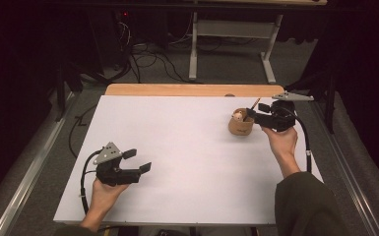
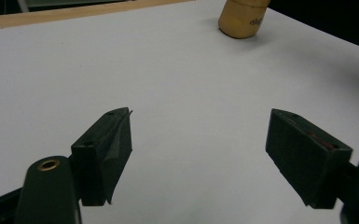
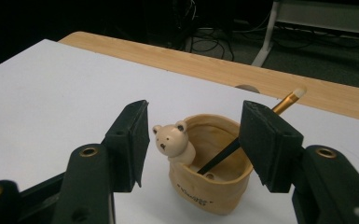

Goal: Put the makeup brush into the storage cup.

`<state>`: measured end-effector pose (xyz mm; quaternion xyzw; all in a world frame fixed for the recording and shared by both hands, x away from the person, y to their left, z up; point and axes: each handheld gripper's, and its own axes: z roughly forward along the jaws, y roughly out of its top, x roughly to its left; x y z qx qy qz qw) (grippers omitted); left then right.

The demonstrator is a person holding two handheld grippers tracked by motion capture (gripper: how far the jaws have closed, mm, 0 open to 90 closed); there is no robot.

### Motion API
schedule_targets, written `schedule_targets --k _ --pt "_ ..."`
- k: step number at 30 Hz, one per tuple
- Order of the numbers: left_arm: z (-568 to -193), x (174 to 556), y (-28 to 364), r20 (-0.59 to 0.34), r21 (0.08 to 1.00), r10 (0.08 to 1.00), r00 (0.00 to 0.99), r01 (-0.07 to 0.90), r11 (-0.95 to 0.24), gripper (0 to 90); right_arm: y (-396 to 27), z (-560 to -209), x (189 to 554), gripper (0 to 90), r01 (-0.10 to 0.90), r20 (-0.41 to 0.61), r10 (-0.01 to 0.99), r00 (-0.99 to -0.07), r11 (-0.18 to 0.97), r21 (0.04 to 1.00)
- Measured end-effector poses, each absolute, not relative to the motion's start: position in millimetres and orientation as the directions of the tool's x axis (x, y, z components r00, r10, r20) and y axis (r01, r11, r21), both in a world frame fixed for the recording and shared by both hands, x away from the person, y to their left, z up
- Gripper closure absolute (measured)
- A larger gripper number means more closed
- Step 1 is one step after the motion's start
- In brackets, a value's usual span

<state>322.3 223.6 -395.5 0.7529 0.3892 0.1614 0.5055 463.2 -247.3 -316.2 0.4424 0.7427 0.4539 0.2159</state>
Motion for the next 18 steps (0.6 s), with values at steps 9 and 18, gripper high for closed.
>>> schedule_targets --k 9,18 --pt "-395.4 322.3 224.5 -0.151 0.888 0.749 0.645 0.421 -0.183 22.7 -249.3 -315.3 453.5 43.5 0.448 0.086 0.843 -0.531 0.193 0.873" --pt "-394.9 321.3 225.0 -0.147 0.893 0.758 0.636 0.415 -0.175 22.6 -246.1 -310.2 443.6 43.5 0.430 0.077 0.814 -0.575 0.222 0.875"
